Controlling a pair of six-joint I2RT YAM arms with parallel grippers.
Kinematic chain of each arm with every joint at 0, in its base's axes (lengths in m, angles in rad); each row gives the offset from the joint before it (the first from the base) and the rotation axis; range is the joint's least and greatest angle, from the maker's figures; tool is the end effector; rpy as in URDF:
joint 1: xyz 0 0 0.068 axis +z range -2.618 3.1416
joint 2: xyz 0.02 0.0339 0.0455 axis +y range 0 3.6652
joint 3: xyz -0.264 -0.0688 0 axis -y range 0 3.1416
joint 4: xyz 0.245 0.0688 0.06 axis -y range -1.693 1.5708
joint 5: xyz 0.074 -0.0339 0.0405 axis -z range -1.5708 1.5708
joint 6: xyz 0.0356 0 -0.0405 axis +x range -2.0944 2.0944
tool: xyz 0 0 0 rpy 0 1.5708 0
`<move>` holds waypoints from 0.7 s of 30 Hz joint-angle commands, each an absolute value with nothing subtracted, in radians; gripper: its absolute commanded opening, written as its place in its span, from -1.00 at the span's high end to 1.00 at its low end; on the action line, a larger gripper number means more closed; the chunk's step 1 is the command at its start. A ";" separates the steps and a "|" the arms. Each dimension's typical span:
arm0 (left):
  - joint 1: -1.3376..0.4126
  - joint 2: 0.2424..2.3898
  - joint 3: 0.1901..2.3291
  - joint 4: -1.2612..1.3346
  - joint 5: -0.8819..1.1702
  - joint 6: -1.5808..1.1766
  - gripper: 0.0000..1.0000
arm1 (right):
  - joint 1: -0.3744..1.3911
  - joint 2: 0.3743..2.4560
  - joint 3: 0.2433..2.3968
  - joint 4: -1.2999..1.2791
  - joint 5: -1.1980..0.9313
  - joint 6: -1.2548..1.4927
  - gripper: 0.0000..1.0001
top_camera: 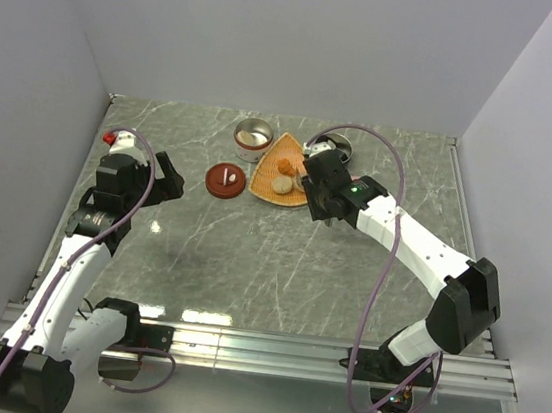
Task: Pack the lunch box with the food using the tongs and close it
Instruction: Pick up the food using the clamp
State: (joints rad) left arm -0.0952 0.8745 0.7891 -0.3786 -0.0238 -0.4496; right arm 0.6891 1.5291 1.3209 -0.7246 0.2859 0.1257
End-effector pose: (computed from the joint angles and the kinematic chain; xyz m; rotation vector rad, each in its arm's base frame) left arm 0.1971 -0.0180 0.3059 -0.3761 2.0146 -0.3171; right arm 0.2576 0.1992 0.2985 -0.5687 2.3838 -0.0032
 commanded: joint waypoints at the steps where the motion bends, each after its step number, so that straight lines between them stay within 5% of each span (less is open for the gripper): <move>1: -0.098 0.859 0.787 -0.348 -0.029 -0.449 -0.99 | 0.686 1.526 1.365 -0.698 0.321 0.101 0.23; 4: -0.100 0.859 0.787 -0.348 -0.029 -0.448 -0.99 | 0.686 1.529 1.370 -0.704 0.316 0.100 0.61; 21: -0.098 0.842 0.776 -0.350 -0.031 -0.448 -0.99 | 0.684 1.581 1.606 -0.744 0.316 0.072 0.64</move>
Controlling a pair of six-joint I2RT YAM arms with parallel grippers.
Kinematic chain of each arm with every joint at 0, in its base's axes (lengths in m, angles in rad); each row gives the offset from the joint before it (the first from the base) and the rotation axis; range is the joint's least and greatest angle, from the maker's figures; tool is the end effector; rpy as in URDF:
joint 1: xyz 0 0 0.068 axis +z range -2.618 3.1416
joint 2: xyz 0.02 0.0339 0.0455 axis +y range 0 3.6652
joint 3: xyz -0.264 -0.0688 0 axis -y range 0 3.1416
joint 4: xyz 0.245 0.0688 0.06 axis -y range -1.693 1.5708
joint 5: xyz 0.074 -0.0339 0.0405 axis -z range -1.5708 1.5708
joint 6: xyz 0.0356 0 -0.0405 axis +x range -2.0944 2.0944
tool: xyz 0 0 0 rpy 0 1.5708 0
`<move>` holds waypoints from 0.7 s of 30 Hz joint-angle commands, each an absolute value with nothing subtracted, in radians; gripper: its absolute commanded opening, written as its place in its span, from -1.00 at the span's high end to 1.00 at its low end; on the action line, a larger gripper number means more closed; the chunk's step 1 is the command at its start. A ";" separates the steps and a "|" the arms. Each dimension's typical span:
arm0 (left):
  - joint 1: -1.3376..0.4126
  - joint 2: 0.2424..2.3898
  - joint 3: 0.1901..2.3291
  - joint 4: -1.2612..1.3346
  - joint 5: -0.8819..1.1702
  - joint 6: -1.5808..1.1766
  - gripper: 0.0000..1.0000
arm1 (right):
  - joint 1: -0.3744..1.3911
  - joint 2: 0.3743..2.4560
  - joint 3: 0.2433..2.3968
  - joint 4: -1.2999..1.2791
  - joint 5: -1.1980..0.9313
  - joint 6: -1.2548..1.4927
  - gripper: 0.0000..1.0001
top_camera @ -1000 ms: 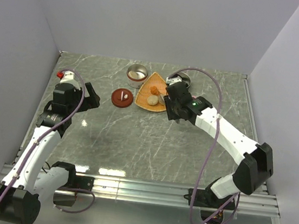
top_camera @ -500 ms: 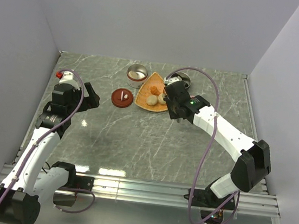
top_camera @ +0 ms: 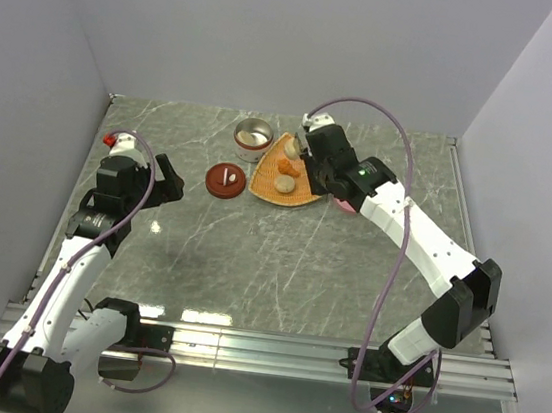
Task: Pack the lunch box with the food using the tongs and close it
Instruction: Pick up the food using the clamp, then place the food into the lunch box
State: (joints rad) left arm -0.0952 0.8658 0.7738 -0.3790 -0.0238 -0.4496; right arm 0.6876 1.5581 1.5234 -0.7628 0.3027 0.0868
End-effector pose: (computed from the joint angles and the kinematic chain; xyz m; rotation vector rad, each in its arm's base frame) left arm 0.1952 -0.0178 0.3021 -0.3772 2.0215 -0.3155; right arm 0.2687 0.2070 0.3517 -0.5485 2.2573 0.0290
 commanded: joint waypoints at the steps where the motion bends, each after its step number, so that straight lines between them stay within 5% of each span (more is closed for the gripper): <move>1: -0.100 0.842 0.776 -0.351 -0.031 -0.448 -0.99 | 0.684 1.594 1.624 -0.742 0.311 0.074 0.64; 21: -0.098 0.854 0.795 -0.364 -0.048 -0.437 -0.99 | 0.686 1.950 2.049 -0.752 0.224 0.061 0.63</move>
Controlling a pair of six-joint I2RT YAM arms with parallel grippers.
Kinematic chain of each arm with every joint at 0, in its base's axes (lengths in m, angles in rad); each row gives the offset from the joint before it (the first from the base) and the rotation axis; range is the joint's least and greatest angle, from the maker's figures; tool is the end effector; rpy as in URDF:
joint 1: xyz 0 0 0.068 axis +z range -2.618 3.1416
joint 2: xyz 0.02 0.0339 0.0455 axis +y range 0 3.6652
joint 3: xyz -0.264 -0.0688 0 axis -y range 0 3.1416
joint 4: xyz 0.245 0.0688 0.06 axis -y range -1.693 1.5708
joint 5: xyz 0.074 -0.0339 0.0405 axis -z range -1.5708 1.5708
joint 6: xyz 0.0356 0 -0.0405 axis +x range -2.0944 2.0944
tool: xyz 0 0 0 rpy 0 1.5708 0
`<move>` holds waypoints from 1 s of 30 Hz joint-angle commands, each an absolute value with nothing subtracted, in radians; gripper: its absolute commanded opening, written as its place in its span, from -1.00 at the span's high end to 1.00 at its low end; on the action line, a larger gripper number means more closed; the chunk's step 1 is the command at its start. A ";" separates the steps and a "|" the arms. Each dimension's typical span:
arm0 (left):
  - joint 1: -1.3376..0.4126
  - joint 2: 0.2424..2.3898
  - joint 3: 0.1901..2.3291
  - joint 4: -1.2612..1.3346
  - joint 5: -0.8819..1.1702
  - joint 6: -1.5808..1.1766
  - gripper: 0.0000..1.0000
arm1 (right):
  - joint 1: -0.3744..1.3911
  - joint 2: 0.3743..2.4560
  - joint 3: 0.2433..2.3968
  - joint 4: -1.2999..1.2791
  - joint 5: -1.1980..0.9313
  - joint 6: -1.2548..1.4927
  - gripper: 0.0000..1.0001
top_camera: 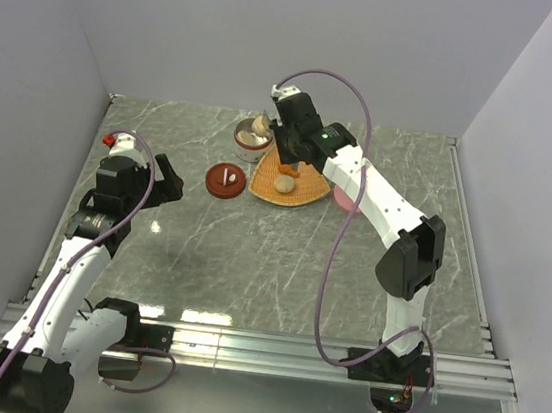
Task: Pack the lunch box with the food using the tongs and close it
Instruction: Place the food into the lunch box
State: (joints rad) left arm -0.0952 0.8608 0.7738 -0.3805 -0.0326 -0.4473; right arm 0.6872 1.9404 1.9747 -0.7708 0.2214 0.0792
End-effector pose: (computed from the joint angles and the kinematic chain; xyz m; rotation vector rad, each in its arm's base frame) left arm 0.1943 -0.0174 0.3028 -0.3796 2.0164 -0.3061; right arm 0.3441 0.2723 0.3550 -0.5770 2.2156 0.1431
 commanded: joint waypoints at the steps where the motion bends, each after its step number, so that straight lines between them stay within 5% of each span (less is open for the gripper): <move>1: -0.100 0.856 0.795 -0.365 -0.049 -0.437 -0.99 | 0.686 1.966 2.057 -0.755 0.227 0.060 0.62; 5: -0.100 0.864 0.798 -0.364 -0.048 -0.433 -0.99 | 0.681 2.005 2.109 -0.759 0.230 0.055 0.61; 15: -0.097 0.876 0.807 -0.364 -0.051 -0.429 -0.99 | 0.675 2.048 2.160 -0.779 0.245 0.052 0.02; 30: -0.097 0.879 0.804 -0.360 -0.046 -0.433 -0.99 | 0.673 1.956 2.082 -0.761 0.213 0.071 0.00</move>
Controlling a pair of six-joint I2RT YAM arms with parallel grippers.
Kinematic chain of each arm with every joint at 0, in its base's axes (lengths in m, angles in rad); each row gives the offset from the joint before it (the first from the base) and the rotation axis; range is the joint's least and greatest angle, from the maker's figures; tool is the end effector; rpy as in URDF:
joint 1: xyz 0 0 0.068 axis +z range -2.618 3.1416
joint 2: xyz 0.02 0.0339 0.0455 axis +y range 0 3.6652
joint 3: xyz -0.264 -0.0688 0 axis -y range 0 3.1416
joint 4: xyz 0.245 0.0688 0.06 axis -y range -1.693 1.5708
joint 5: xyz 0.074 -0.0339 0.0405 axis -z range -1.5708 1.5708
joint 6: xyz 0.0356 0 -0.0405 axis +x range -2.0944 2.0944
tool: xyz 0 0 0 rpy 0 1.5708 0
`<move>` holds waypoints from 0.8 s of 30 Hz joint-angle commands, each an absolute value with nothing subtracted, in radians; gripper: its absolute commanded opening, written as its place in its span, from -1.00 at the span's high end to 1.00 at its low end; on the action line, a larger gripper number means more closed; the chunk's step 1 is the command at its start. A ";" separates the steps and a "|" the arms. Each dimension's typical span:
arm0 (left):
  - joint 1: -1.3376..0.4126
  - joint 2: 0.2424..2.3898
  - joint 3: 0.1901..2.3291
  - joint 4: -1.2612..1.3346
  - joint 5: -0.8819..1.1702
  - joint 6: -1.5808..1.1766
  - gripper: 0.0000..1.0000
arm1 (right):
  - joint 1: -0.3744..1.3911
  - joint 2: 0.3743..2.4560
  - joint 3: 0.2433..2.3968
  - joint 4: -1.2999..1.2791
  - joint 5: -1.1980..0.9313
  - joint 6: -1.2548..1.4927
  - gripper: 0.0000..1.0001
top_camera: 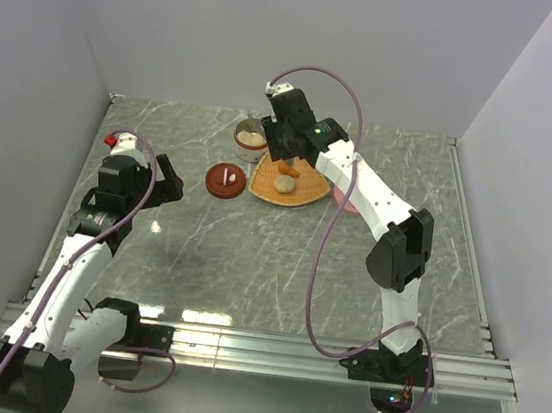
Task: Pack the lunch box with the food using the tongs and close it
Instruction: Pick up the food using the clamp
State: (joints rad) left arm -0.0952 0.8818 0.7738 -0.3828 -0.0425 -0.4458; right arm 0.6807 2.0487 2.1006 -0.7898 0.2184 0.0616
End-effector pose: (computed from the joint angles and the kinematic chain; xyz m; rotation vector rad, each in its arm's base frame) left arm 0.1981 -0.0174 0.2989 -0.3877 2.0373 -0.2897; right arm 0.3650 0.2857 0.3474 -0.5914 2.2133 0.1333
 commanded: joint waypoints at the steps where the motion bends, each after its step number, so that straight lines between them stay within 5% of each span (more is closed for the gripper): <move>1: -0.098 0.879 0.801 -0.359 -0.046 -0.433 -0.99 | 0.675 1.913 2.025 -0.747 0.210 0.075 0.00; 13: -0.097 0.894 0.784 -0.336 -0.018 -0.449 -0.99 | 0.676 1.484 1.446 -0.664 0.180 0.133 0.03; 24: -0.097 0.887 0.778 -0.339 -0.009 -0.454 -0.99 | 0.719 1.420 1.316 -0.660 0.170 0.132 0.05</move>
State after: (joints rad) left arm -0.0952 0.9005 0.7738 -0.3637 -0.0231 -0.4500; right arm 0.6998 1.4368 1.3170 -0.7094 0.1631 0.1360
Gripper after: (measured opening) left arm 0.995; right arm 0.479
